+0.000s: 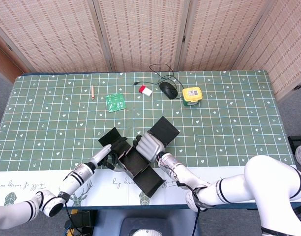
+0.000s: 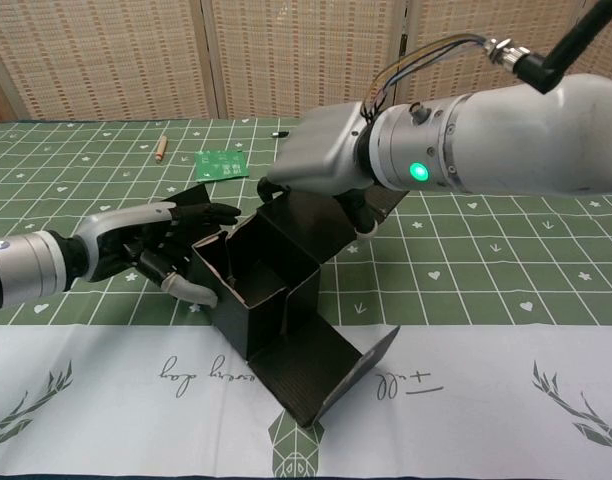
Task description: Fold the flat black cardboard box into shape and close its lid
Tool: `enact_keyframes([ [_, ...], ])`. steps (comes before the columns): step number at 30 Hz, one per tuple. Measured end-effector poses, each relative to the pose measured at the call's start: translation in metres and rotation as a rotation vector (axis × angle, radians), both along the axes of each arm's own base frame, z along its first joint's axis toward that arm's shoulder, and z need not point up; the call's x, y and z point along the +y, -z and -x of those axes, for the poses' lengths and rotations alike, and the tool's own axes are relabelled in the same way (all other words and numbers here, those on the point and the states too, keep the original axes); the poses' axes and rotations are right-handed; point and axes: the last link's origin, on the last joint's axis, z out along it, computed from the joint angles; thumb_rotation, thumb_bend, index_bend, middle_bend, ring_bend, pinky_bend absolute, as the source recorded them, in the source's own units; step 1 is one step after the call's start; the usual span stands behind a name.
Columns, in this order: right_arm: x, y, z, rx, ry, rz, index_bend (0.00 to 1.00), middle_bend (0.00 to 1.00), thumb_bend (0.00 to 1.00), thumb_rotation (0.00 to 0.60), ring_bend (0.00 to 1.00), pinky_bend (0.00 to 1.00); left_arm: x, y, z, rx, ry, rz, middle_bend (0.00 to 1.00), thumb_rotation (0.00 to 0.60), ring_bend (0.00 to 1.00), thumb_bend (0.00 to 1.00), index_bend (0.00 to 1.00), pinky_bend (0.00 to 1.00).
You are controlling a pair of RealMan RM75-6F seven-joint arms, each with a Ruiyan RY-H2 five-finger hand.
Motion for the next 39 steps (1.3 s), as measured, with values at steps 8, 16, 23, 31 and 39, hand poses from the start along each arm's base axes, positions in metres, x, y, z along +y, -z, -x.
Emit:
enact_keyframes([
  [8, -0.003, 0.002, -0.001, 0.000, -0.030, 0.004, 0.24, 0.32, 0.19, 0.600, 0.79, 0.90, -0.003, 0.006, 0.000, -0.046, -0.024, 0.037, 0.00, 0.600, 0.59, 0.04, 0.06, 0.61],
  [16, -0.005, 0.004, -0.002, -0.016, -0.064, 0.002, 0.24, 0.31, 0.19, 0.600, 0.79, 0.90, -0.005, 0.013, -0.003, -0.110, -0.075, 0.078, 0.05, 0.600, 0.61, 0.04, 0.14, 0.61],
  [23, -0.007, 0.010, -0.003, -0.008, -0.120, 0.012, 0.24, 0.31, 0.19, 0.600, 0.79, 0.90, -0.009, 0.015, -0.006, -0.164, -0.107, 0.122, 0.05, 0.600, 0.61, 0.04, 0.14, 0.61],
  [31, -0.008, 0.018, -0.005, -0.013, -0.170, 0.023, 0.24, 0.30, 0.19, 0.600, 0.79, 0.90, -0.011, 0.016, -0.006, -0.177, -0.093, 0.159, 0.07, 0.600, 0.61, 0.04, 0.15, 0.61],
  [39, -0.010, 0.020, -0.004, -0.027, -0.181, 0.035, 0.24, 0.28, 0.19, 0.600, 0.78, 0.90, -0.012, 0.016, -0.006, -0.188, -0.092, 0.155, 0.15, 0.600, 0.63, 0.04, 0.21, 0.61],
])
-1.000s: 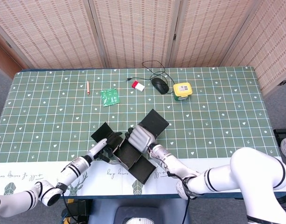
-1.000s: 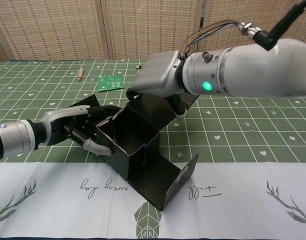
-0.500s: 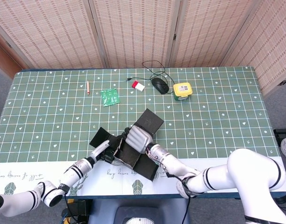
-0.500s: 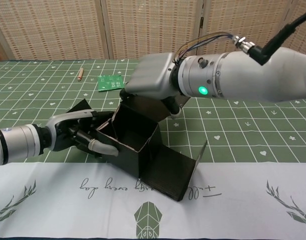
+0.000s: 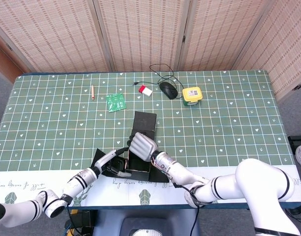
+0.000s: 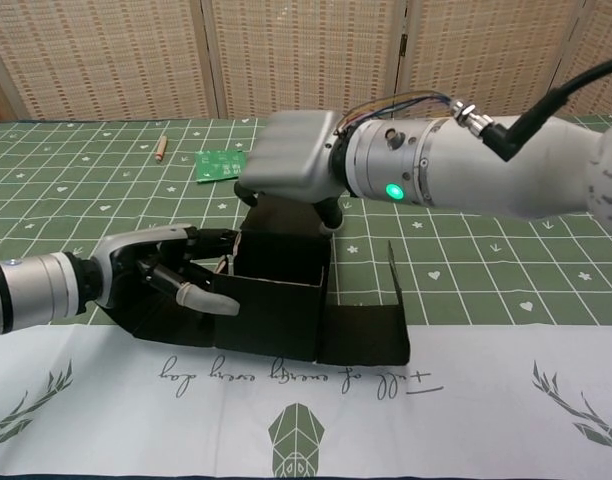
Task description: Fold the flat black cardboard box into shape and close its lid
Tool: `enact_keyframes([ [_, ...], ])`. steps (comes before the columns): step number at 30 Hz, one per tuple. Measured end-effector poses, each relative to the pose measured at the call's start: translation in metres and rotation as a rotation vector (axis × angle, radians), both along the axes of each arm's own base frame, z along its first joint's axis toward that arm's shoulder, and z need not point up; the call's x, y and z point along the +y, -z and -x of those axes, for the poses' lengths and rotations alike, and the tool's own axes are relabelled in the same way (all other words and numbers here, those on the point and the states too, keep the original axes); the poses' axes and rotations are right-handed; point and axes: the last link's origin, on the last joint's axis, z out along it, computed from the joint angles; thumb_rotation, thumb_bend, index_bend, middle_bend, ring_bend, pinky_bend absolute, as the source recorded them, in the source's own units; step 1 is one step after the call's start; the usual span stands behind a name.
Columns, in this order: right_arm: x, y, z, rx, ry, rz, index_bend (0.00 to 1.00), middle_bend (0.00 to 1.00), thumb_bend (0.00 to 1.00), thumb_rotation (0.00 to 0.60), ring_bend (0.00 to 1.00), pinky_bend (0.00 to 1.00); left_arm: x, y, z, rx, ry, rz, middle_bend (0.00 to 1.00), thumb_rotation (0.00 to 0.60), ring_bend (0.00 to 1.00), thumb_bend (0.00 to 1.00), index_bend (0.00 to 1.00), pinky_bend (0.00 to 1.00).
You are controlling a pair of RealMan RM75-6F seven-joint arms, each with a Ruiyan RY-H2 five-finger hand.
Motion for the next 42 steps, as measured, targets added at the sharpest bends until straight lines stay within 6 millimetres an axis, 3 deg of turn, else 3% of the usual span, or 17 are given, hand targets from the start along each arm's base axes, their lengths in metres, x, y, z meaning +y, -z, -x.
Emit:
enact_keyframes([
  [3, 0.000, -0.002, 0.000, -0.007, 0.001, 0.005, 0.21, 0.25, 0.19, 0.600, 0.77, 0.90, 0.000, -0.001, 0.000, -0.002, 0.000, -0.009, 0.18, 0.600, 0.63, 0.04, 0.23, 0.61],
  [10, 0.005, -0.011, -0.002, -0.075, 0.040, 0.001, 0.01, 0.20, 0.19, 0.600, 0.75, 0.90, 0.001, -0.004, 0.001, 0.007, 0.012, -0.051, 0.23, 0.600, 0.66, 0.04, 0.27, 0.61],
  [14, 0.009, -0.022, -0.002, -0.137, 0.080, -0.004, 0.00, 0.19, 0.19, 0.600, 0.75, 0.90, 0.001, -0.007, 0.002, 0.015, 0.017, -0.071, 0.25, 0.600, 0.78, 0.04, 0.28, 0.61],
  [19, 0.014, -0.048, 0.006, -0.247, 0.157, -0.003, 0.00, 0.19, 0.19, 0.600, 0.75, 0.90, 0.002, -0.017, 0.006, -0.001, -0.006, -0.103, 0.26, 0.600, 0.75, 0.04, 0.28, 0.61],
  [26, 0.026, -0.090, 0.039, -0.443, 0.260, 0.017, 0.00, 0.19, 0.19, 0.600, 0.74, 0.90, 0.010, -0.041, 0.011, -0.056, -0.069, -0.104, 0.26, 0.600, 0.68, 0.04, 0.27, 0.61],
  [32, 0.041, -0.108, 0.074, -0.602, 0.315, 0.024, 0.00, 0.19, 0.14, 0.600, 0.74, 0.90, 0.022, -0.075, 0.011, -0.126, -0.124, -0.098, 0.26, 0.600, 0.68, 0.04, 0.27, 0.61],
  [38, 0.046, -0.101, 0.105, -0.702, 0.346, 0.058, 0.00, 0.13, 0.01, 0.600, 0.70, 0.90, 0.027, -0.094, 0.003, -0.201, -0.158, -0.065, 0.26, 0.600, 0.67, 0.04, 0.27, 0.61],
  [42, 0.047, -0.089, 0.111, -0.752, 0.334, 0.077, 0.00, 0.09, 0.00, 0.600, 0.67, 0.90, 0.030, -0.103, -0.004, -0.250, -0.179, -0.039, 0.26, 0.600, 0.67, 0.04, 0.27, 0.61],
])
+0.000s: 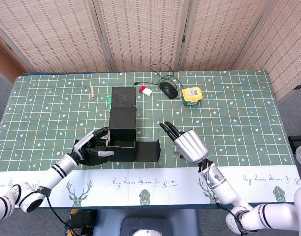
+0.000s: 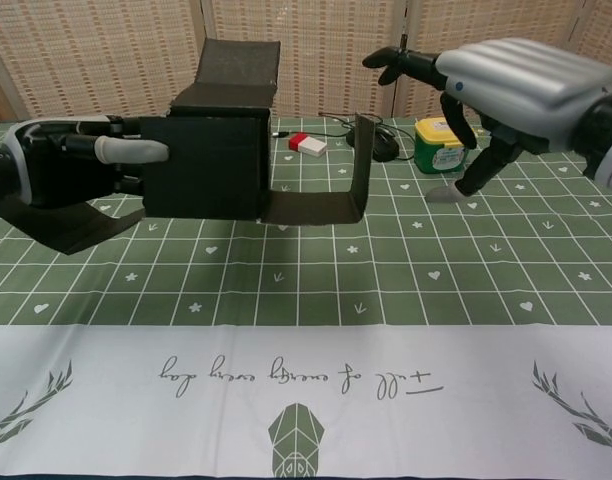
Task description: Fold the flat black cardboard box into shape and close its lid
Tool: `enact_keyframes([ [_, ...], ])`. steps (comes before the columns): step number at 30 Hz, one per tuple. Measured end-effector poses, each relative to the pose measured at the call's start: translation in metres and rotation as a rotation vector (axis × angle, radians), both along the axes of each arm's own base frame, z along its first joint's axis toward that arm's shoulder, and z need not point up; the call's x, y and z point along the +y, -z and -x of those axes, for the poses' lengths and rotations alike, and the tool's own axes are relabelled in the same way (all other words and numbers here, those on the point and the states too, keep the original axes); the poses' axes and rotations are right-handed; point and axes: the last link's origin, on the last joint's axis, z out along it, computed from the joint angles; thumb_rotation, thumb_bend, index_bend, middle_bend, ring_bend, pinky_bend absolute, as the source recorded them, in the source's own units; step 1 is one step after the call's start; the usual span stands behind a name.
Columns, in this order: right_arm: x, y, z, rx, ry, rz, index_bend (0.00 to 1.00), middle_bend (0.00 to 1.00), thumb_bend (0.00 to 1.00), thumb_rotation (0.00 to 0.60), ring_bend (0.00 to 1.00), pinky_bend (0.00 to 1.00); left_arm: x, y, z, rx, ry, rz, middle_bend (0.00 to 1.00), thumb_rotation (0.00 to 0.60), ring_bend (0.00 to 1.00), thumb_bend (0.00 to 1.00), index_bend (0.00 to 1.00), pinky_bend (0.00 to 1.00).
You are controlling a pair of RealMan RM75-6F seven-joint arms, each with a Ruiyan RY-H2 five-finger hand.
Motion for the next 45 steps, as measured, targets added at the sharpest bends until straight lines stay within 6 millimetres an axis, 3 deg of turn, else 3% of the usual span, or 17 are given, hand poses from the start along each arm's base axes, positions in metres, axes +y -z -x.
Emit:
enact_keyframes([
  [13, -0.004, 0.048, -0.008, -0.127, -0.055, 0.116, 0.00, 0.06, 0.00, 0.600, 0.66, 0.90, -0.001, -0.010, -0.018, -0.056, -0.012, 0.045, 0.26, 0.600, 0.63, 0.04, 0.27, 0.61],
  [20, -0.010, 0.064, -0.029, -0.205, -0.127, 0.177, 0.00, 0.07, 0.11, 0.600, 0.66, 0.90, -0.004, -0.008, -0.020, -0.040, 0.003, 0.055, 0.26, 0.600, 0.63, 0.04, 0.27, 0.60],
  [27, -0.013, 0.066, -0.052, -0.246, -0.192, 0.179, 0.00, 0.10, 0.17, 0.600, 0.66, 0.90, -0.007, -0.001, -0.017, 0.029, 0.051, 0.032, 0.26, 0.600, 0.63, 0.04, 0.27, 0.60],
  [38, -0.021, 0.079, -0.070, -0.150, -0.282, 0.102, 0.00, 0.16, 0.26, 0.600, 0.70, 0.92, -0.010, 0.016, -0.014, 0.107, 0.122, -0.026, 0.26, 0.600, 0.64, 0.04, 0.27, 0.60],
  [45, -0.023, 0.092, -0.066, -0.004, -0.348, 0.058, 0.02, 0.19, 0.29, 0.600, 0.72, 0.92, -0.014, 0.032, -0.007, 0.161, 0.161, -0.073, 0.26, 0.600, 0.64, 0.04, 0.27, 0.60],
])
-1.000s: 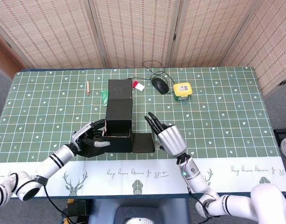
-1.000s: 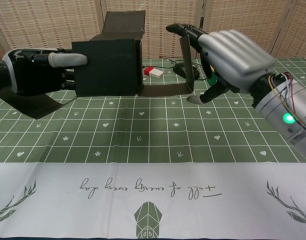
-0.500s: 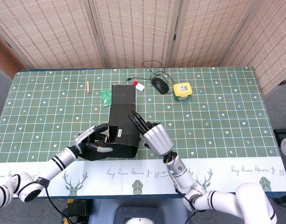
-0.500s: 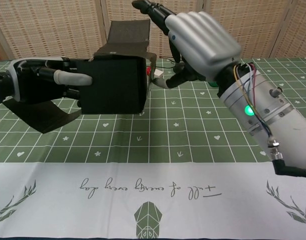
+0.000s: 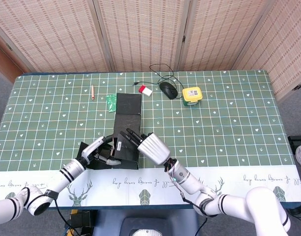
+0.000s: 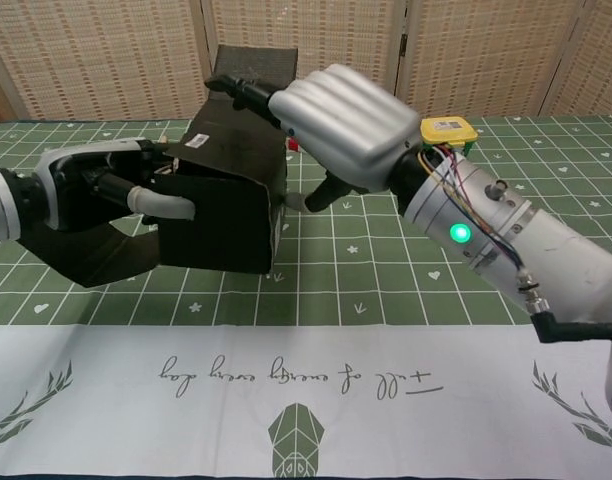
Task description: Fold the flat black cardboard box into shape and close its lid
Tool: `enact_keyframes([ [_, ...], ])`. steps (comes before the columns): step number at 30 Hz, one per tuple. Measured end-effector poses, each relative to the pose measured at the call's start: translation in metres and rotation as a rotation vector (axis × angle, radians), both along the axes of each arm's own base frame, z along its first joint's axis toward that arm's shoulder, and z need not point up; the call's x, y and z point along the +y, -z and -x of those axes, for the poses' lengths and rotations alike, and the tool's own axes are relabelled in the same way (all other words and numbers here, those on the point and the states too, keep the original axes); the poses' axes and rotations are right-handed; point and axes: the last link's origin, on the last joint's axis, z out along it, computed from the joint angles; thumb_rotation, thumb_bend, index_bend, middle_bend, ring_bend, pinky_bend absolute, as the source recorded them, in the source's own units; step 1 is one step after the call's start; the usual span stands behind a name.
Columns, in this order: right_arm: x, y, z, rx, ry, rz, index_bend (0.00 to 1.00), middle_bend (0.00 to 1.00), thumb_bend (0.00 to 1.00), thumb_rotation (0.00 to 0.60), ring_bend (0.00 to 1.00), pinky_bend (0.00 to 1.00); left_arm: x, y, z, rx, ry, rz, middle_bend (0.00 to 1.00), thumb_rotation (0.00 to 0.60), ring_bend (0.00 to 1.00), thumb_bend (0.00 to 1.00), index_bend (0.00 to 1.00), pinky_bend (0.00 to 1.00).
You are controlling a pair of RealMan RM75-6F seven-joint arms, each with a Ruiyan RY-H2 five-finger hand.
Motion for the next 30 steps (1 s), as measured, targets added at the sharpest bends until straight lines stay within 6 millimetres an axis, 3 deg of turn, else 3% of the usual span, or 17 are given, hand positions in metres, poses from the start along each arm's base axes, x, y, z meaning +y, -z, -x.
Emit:
enact_keyframes([
  [9, -0.003, 0.023, 0.017, 0.140, -0.050, -0.010, 0.03, 0.19, 0.29, 0.600, 0.73, 0.92, -0.005, 0.026, 0.016, 0.081, 0.038, -0.038, 0.26, 0.600, 0.67, 0.04, 0.27, 0.60],
  [17, -0.002, 0.043, 0.027, 0.173, -0.055, -0.046, 0.00, 0.09, 0.31, 0.600, 0.71, 0.92, -0.007, 0.043, 0.027, 0.138, 0.070, -0.062, 0.26, 0.600, 0.67, 0.04, 0.26, 0.59],
  [22, -0.001, 0.047, 0.030, 0.173, -0.061, -0.061, 0.00, 0.00, 0.32, 0.600, 0.66, 0.92, -0.008, 0.051, 0.035, 0.160, 0.079, -0.065, 0.26, 0.600, 0.67, 0.04, 0.26, 0.59],
  [30, 0.002, 0.048, 0.031, 0.175, -0.097, -0.088, 0.00, 0.03, 0.35, 0.600, 0.64, 0.92, -0.009, 0.055, 0.043, 0.170, 0.090, -0.068, 0.25, 0.600, 0.67, 0.04, 0.24, 0.59],
])
